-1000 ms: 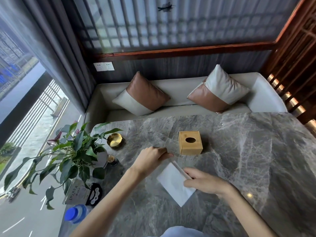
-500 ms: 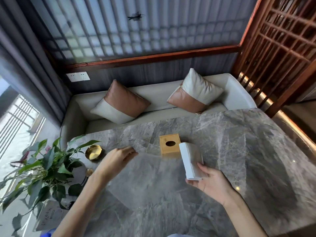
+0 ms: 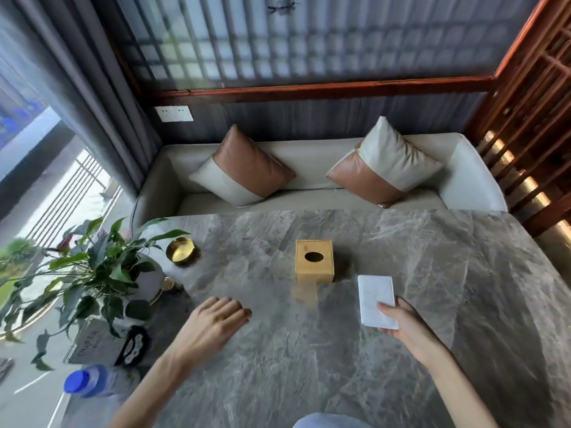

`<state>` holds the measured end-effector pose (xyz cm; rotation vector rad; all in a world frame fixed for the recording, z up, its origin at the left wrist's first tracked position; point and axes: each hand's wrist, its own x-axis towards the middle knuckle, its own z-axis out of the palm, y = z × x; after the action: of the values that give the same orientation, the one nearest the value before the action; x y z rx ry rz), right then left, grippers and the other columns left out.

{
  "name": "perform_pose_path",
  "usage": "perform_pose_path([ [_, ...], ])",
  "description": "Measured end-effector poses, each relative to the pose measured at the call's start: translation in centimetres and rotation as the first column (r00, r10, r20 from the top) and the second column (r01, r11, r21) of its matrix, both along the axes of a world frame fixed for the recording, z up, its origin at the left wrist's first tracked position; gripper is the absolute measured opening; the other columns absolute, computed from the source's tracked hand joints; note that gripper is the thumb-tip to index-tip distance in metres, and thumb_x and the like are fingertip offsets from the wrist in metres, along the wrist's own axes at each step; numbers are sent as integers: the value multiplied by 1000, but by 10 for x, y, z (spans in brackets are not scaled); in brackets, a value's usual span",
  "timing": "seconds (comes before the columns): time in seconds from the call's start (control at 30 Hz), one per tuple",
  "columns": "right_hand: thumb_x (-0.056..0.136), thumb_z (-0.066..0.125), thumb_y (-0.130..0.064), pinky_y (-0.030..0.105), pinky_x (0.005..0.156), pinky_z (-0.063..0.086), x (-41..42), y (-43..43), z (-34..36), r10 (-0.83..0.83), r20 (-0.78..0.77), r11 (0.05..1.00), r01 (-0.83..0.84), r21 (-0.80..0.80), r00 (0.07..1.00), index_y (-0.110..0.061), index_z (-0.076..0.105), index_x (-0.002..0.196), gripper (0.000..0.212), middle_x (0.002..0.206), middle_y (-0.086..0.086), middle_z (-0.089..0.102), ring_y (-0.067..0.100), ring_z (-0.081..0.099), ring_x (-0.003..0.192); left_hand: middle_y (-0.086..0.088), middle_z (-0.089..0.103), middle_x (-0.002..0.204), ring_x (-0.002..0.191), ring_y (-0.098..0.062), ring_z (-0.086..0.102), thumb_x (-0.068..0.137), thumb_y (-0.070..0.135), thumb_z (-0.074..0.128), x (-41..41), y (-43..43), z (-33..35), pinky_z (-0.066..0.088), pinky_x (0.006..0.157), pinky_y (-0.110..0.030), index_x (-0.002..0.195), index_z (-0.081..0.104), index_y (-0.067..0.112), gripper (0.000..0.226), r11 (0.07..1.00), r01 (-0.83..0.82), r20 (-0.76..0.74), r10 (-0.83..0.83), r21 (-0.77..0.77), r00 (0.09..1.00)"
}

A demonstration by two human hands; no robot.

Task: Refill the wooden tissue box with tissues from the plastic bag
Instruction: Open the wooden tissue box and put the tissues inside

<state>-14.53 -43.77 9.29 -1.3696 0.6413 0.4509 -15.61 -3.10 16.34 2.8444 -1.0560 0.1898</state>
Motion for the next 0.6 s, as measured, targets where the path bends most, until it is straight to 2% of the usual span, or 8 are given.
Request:
perform_pose_path([
  [0.07,93,59,-11,32,72,50,3,-2,-18,-10,-48,1000,10,9,999,-15,59,118,25,103,4,70,20,65,93,9,61,82,73,-15,59,97,34,49,-11,-5,-22,36,66,-26,98,62,26,16,998,-61,-87,60,-9,994],
  [0.13,93,58,-10,33,71,50,5,-3,-36,-15,-100,1000,16,6,995,-12,56,122,29,101,6,68,22,64,91,10,59,82,76,-15,60,93,31,50,-23,-10,-46,33,69,-27,103,59,29,14,994,-105,-188,107,21,976],
  [0.23,94,57,-8,33,67,48,5,-3,-62,-33,-180,999,31,-11,983,-10,53,126,32,97,5,66,20,62,86,13,60,85,79,-11,61,78,25,51,-43,-11,-77,37,73,-22,118,58,31,41,983,-142,-341,173,115,924],
  [0.3,94,57,-8,32,66,48,5,-4,-76,-40,-219,999,40,-7,975,-10,53,128,34,96,5,66,21,62,85,14,61,84,78,-10,62,69,23,52,-50,-1,-90,46,70,-19,127,59,31,59,955,-230,-386,288,189,877],
  [0.37,95,56,-8,33,68,47,6,-4,-87,-52,-251,998,55,6,967,-10,53,129,35,95,6,65,22,61,84,7,61,91,83,-15,63,73,14,55,-56,19,-104,53,68,-25,138,52,27,67,899,-372,-413,437,230,799],
  [0.43,95,55,-8,33,67,45,7,-3,-94,-66,-287,997,71,6,956,-10,53,130,35,94,8,64,22,60,82,-3,58,103,92,-24,59,85,7,53,-63,37,-117,54,75,-34,148,37,28,69,836,-483,-477,546,260,689],
  [0.53,95,54,-7,32,67,45,10,0,-103,-78,-335,997,79,-9,939,-8,51,134,38,100,11,62,22,59,81,-8,49,118,102,-25,52,93,1,41,-66,46,-133,51,76,-34,153,21,35,71,801,-501,-536,594,327,600],
  [0.6,96,52,-7,32,68,44,14,2,-108,-83,-346,997,80,-22,935,-7,49,137,40,103,13,60,22,57,81,-13,45,128,110,-28,51,92,-5,37,-58,41,-146,48,74,-34,152,24,35,73,799,-491,-567,596,347,568],
])
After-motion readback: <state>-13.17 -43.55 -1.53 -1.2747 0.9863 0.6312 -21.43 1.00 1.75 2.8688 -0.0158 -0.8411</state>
